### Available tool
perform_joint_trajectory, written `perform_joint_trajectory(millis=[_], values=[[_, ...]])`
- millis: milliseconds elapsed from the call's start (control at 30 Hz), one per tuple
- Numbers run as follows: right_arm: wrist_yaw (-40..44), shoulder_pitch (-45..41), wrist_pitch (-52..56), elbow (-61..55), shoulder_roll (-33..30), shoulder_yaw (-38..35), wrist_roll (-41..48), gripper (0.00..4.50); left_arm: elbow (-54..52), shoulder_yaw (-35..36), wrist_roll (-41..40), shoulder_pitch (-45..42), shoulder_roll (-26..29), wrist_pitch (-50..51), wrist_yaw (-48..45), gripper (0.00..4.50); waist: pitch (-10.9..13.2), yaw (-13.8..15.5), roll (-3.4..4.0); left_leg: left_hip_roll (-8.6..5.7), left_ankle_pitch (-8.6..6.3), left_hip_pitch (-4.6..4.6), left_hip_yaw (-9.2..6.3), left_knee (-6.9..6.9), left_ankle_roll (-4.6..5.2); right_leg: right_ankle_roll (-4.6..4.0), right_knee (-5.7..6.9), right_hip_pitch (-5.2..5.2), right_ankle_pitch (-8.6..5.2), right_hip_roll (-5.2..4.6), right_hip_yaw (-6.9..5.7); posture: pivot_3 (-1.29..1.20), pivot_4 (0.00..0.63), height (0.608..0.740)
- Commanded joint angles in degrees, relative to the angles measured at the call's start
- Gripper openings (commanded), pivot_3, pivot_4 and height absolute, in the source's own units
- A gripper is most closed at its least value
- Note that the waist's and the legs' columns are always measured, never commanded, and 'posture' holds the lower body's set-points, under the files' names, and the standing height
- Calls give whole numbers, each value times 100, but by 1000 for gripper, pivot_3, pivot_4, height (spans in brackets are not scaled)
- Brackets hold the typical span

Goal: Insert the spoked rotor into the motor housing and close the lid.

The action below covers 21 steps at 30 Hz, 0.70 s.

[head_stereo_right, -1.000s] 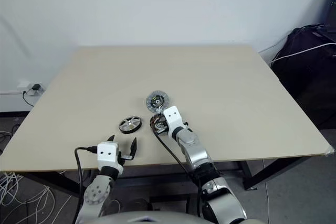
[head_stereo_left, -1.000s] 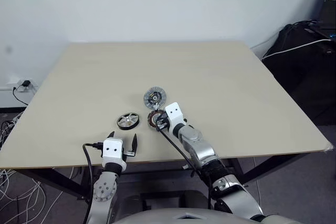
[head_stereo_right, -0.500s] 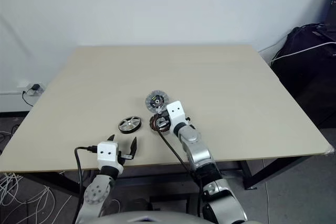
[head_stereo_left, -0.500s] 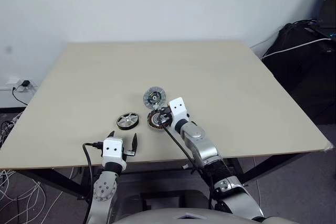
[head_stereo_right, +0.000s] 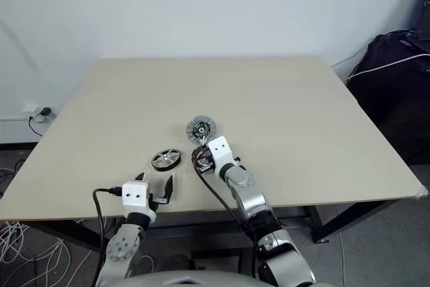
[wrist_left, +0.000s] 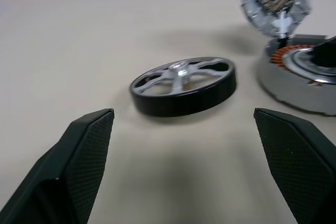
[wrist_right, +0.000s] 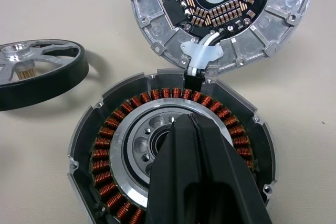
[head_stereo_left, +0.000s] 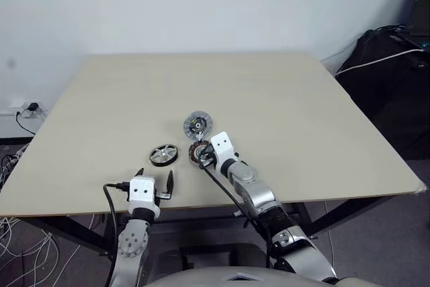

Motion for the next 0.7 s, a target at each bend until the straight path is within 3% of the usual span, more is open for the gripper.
perform_joint_trajectory(millis=[33, 267, 400, 700], values=[[41, 2, -37, -379, 34, -39, 77, 15, -483, 197, -440, -30, -70, 395, -97, 4500, 0, 0, -1, 1, 0, 0, -1, 0, 0, 0, 0, 0, 0, 0, 0, 0, 0, 740], [421, 417, 106, -1468, 9, -9, 393, 15, -1065, 283, -1818, 108, -135, 826, -977, 4500, 2, -8, -3, 4, -2, -7, -2, 0, 1, 0, -2, -4, -1, 0, 0, 0, 0, 740], [630, 752, 307, -2209, -47, 152, 552, 15, -1482, 471, -3246, 130, -393, 1398, -1370, 4500, 4, -5, -9, 4, -2, -6, -4, 0, 1, 0, -3, -2, -1, -2, 0, 0, 0, 740], [1032, 1275, 628, -3415, -295, 271, 1031, 15, -1405, 1111, -4711, -195, -714, 2528, -754, 4500, 8, 4, -24, -7, -1, -4, -13, 0, 1, 0, -4, 1, -3, 7, -1, 0, 0, 740]])
